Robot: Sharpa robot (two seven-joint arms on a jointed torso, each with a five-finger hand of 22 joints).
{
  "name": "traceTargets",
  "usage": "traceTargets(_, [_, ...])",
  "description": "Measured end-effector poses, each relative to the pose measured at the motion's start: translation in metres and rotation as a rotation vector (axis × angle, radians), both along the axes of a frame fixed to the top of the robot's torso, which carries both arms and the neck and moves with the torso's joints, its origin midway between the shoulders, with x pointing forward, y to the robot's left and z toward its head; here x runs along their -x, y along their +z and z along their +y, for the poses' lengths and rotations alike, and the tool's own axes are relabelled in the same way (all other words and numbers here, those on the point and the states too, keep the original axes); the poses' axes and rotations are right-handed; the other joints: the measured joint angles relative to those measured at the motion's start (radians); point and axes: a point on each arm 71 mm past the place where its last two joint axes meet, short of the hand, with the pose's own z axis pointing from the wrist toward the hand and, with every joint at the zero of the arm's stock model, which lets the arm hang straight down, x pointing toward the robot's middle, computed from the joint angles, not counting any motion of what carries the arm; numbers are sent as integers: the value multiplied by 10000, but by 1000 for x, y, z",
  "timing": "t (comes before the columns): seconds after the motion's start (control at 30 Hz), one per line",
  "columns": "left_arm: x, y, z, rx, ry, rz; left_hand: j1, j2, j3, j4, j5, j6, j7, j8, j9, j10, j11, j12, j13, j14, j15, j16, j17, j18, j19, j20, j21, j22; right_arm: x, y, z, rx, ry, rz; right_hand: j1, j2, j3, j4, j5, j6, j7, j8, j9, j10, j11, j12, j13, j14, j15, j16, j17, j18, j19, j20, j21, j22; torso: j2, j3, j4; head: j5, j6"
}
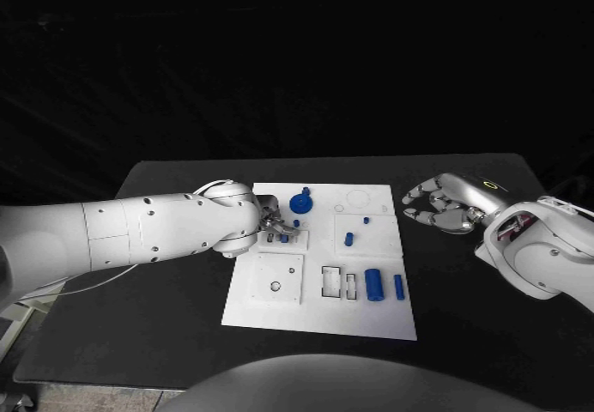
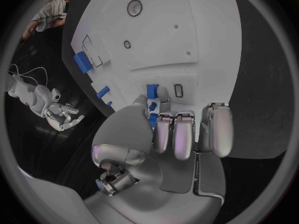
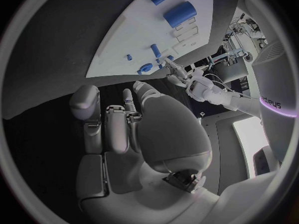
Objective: Assemble the parts on the task board
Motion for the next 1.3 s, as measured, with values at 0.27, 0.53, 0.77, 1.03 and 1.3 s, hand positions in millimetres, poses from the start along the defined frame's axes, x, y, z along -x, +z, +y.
traceTargets(0.27, [4,0,1,16,-62,35,36,-36,-34,34,24,-111,-33,-3,19,0,0,0,0,5,-5,0,0,0,0,0,0,-1,0,0,0,-3,-8,7,0,0,0,0,0,0,0,0,0,0,0,-50,-1,0,0,0,0,0,0,0,0,0,-6,0,3,-4,0])
traceTargets(0.53, [8,1,2,62,-129,58,-495,-50,-432,73,-610,-209,64,-127,-16,0,0,0,0,5,-5,0,-1,0,-1,1,-60,-2,0,0,-1,-2,-22,18,-1,0,0,0,57,0,0,0,0,0,0,-53,-5,0,0,0,-1,0,0,0,0,0,-6,-1,5,21,0])
traceTargets(0.77, [10,1,3,87,-139,46,-775,-2,-715,32,-616,-274,129,-373,-145,0,1,0,0,5,-5,0,-1,1,-1,1,-99,-3,-1,-1,-1,-4,-30,27,-1,0,0,0,56,0,0,0,1,0,0,-53,-5,0,0,0,-2,0,0,0,0,0,0,-2,2,37,0])
traceTargets(1.03, [11,2,4,98,-173,55,219,-1,-691,-27,901,-309,165,-767,-383,2,73,-50,-1,5,-5,0,-1,0,-39,39,-176,-4,0,-1,-1,-6,-36,39,-1,-1,0,0,56,0,0,0,1,4,4,-69,0,0,0,0,-2,0,0,0,1,0,0,-3,2,58,0])
traceTargets(1.3, [11,2,3,95,-196,63,875,-58,-533,-98,1954,-308,165,-964,-483,2,73,-50,1,5,-5,0,-1,0,-39,38,-234,-4,0,-1,-1,-8,-53,53,-1,-1,0,0,56,0,0,0,1,30,30,-108,-5,0,0,0,-3,1,0,0,-39,0,-4,-3,2,69,0])
